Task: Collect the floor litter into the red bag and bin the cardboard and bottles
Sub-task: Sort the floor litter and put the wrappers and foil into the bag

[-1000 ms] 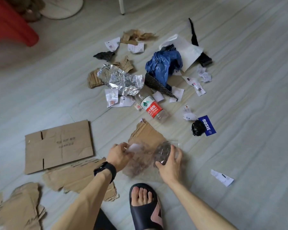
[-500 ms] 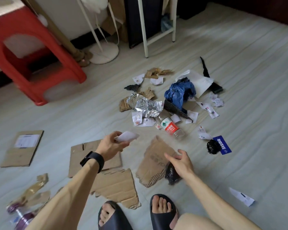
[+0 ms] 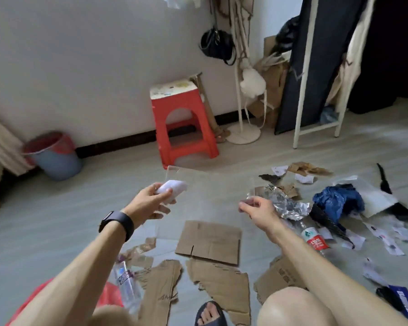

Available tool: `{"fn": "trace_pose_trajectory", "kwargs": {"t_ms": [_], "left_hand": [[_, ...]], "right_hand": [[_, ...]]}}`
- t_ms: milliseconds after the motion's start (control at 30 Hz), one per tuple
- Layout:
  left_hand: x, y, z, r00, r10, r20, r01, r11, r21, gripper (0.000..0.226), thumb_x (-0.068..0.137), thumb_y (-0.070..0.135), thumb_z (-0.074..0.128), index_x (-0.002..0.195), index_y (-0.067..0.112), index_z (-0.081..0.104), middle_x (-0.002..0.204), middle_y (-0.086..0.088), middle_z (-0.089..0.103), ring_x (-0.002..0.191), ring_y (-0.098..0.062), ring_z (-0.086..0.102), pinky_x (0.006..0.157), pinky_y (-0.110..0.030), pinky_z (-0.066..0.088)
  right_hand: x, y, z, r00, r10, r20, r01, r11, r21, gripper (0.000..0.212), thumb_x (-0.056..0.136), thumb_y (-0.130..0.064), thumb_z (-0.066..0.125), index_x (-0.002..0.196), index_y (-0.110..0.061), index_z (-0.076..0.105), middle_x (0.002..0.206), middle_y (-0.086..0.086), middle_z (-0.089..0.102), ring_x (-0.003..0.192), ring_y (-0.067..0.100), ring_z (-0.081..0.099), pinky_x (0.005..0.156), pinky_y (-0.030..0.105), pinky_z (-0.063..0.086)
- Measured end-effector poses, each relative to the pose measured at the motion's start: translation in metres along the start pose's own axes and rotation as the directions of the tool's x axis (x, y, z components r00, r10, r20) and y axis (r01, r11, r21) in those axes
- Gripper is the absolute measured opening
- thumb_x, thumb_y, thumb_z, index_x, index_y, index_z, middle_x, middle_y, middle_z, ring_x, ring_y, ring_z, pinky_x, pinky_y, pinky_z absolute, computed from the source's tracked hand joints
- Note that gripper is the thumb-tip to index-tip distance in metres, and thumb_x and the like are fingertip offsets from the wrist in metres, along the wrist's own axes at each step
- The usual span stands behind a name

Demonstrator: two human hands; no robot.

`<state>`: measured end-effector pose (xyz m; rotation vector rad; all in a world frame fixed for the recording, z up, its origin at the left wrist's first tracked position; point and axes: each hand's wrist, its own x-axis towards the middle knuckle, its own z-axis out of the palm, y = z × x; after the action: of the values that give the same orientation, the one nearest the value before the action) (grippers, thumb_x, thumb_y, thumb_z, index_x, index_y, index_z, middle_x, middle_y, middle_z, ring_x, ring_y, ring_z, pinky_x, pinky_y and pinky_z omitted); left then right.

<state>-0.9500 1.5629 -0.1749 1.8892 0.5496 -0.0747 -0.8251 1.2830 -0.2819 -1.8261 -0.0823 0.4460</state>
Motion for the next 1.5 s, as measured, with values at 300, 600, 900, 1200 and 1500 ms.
{"fn": "trace_pose_trajectory", "kwargs": {"t_ms": [300,600,900,1200,1500], "left_hand": [[-0.103,-0.12,-0.137,0.88,-0.084,-0.468,0.23,0.937,0.264,0.02,0.097,0.031,0.056,0.108,0.015,0.059,0.089,-0.005,0.073,0.066,-0.022,0.067,0.054,-0.026,0.05],[-0.137,-0.232,-0.146,0.835,-0.357,-0.418,0.527,0.737,0.423,0.048,0.093,0.039,0.058,0.136,0.015,0.052,0.132,-0.006,0.062,0.12,-0.024,0.058,0.097,-0.029,0.045],[-0.037,-0.096,-0.115,0.904,-0.134,-0.406,0.171,0.984,0.056,0.091,0.093,0.045,0.062,0.157,0.016,0.005,0.154,-0.018,0.035,0.14,-0.029,0.039,0.114,-0.033,0.032],[0.017,-0.074,-0.081,0.852,-0.14,-0.504,-0.029,0.95,-0.312,0.024,0.081,0.016,0.081,0.102,0.009,0.073,0.099,-0.01,0.076,0.067,-0.019,0.071,0.068,-0.029,0.059],[0.015,-0.022,-0.02,0.917,-0.101,-0.386,-0.111,0.864,-0.491,0.016,0.084,0.02,0.079,0.094,0.008,0.077,0.085,-0.007,0.077,0.066,-0.02,0.071,0.059,-0.028,0.057]], "right_hand": [[-0.008,-0.114,0.105,0.944,-0.307,0.12,0.326,0.816,-0.478,0.004,0.083,-0.03,0.069,0.081,-0.031,0.072,0.088,-0.011,0.074,0.09,0.015,0.065,0.081,0.028,0.048],[-0.028,-0.114,0.192,0.879,-0.336,0.339,0.477,0.604,-0.638,0.011,0.086,-0.032,0.057,0.079,-0.031,0.066,0.082,-0.004,0.07,0.082,0.025,0.064,0.075,0.035,0.055],[-0.03,-0.127,0.176,0.949,-0.18,0.26,0.2,0.978,-0.054,0.014,0.09,-0.032,0.073,0.091,-0.018,0.075,0.08,-0.007,0.077,0.072,0.012,0.06,0.064,0.027,0.045],[-0.001,-0.11,0.094,0.979,-0.177,0.106,0.187,0.978,-0.092,0.016,0.085,-0.032,0.078,0.085,-0.017,0.073,0.074,-0.009,0.072,0.069,0.014,0.058,0.062,0.027,0.045],[-0.013,-0.117,0.135,0.793,-0.609,0.025,0.54,0.684,-0.49,0.014,0.089,-0.044,0.064,0.096,-0.033,0.069,0.084,-0.012,0.069,0.077,0.011,0.066,0.069,0.031,0.055]]}}
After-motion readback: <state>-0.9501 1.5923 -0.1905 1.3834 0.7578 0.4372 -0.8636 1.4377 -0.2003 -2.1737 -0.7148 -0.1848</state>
